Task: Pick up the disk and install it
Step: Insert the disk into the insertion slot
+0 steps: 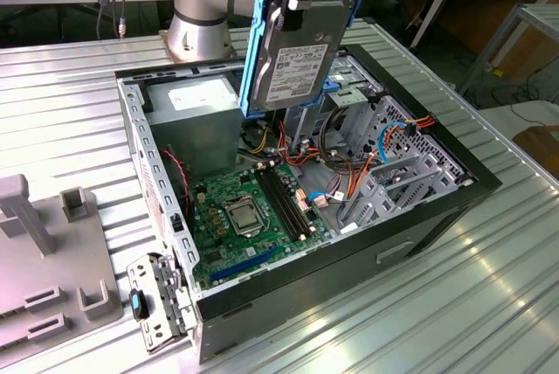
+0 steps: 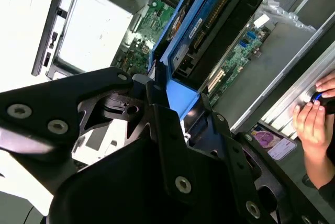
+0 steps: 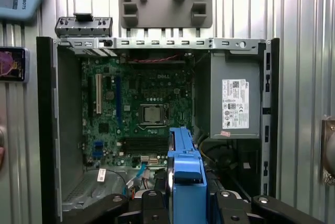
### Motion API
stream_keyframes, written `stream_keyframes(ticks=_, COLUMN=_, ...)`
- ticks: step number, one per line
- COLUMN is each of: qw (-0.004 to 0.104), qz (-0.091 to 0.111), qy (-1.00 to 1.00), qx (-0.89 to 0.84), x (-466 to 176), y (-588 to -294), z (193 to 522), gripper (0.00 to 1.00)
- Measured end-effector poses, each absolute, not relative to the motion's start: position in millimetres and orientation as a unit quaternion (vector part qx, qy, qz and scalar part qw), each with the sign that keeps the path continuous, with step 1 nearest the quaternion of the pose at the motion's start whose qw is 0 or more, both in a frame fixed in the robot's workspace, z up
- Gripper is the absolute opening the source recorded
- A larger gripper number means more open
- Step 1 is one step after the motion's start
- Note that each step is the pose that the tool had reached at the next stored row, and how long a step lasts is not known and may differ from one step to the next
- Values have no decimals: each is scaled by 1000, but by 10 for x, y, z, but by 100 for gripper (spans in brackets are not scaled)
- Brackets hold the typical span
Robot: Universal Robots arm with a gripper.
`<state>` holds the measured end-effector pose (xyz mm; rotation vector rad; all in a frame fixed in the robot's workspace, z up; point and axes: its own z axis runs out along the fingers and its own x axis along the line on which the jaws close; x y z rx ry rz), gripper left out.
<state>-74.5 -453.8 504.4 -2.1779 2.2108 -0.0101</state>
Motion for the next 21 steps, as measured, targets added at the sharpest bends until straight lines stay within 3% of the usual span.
stream_keyframes(ticks=8, qw=19, qz=-3, qy=712, qx=-702, x=-156, y=-4546, z=5021, gripper=37)
stream_keyframes(ticks=21, qw=17, qz=-5, qy=712, qx=-702, x=-153, y=-5051, z=5017, gripper=37)
